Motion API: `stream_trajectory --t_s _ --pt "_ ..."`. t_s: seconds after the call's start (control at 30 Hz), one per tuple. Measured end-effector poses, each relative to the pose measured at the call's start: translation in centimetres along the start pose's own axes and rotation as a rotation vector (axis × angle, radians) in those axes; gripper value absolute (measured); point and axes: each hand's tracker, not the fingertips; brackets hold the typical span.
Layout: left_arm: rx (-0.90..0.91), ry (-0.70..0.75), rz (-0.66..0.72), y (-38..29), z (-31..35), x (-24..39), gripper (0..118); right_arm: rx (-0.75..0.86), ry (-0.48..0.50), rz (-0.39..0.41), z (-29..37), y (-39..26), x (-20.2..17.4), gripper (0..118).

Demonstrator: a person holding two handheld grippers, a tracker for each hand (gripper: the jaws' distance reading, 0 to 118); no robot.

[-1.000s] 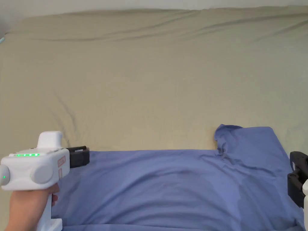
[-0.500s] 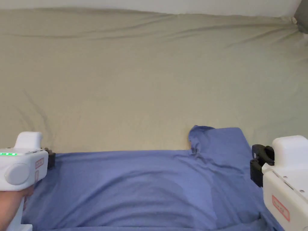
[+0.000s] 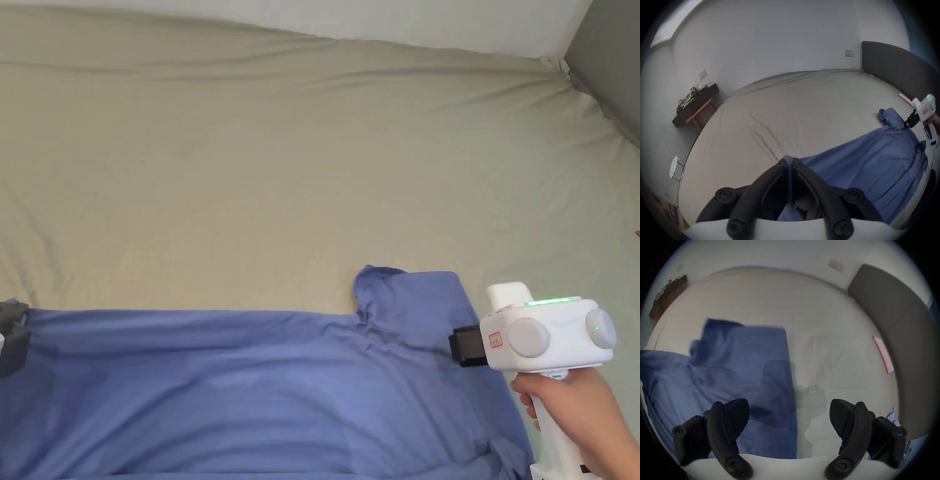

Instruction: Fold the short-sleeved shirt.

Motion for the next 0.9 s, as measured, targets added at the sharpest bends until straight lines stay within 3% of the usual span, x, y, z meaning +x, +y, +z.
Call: stream_trajectory --t_s 0.17,0.23,0.27,0.3,0.33,0.37,0.47,0.67,0.9 --pt "-0.04 0.047 -0.025 -1.8 -0.3 0.0 1 0.048 0.063 -0.067 -0.8 -1.1 0.0 105" --pt "-0.04 0.057 -0.018 -2.2 -0.4 -0.3 1 0.065 0.107 -0.036 -0.5 -1.2 -0.1 91" --pt "-0.053 0.047 0.0 -2.3 -0.6 -0.1 1 0.072 0.145 -0.041 -0.3 -1.3 -0.3 78" --pt "-0.055 0.053 0.005 -2.4 -0.7 -0.1 1 0.081 0.094 -0.015 0.1 -1.2 -0.6 66" --pt "-0.056 0.058 0.008 -2.5 -0.8 -0.1 1 0.09 0.128 0.024 0.5 -1.1 -0.8 39" --pt "-0.053 0.066 0.003 -2.4 -0.7 -0.2 1 0.104 0.131 0.068 0.8 -1.0 -1.0 3" --pt "-0.052 0.068 0.02 -2.3 -0.4 -0.5 1 0.094 0.092 0.111 2.5 -0.7 -1.8 3" --pt "-0.003 0.08 0.016 -1.1 3.2 -0.8 1 0.181 0.142 0.064 10.3 -1.1 0.5 3" --pt "0.027 0.089 0.025 -2.2 8.1 -2.0 1 0.234 0.108 0.155 18.7 -5.7 2.4 3"
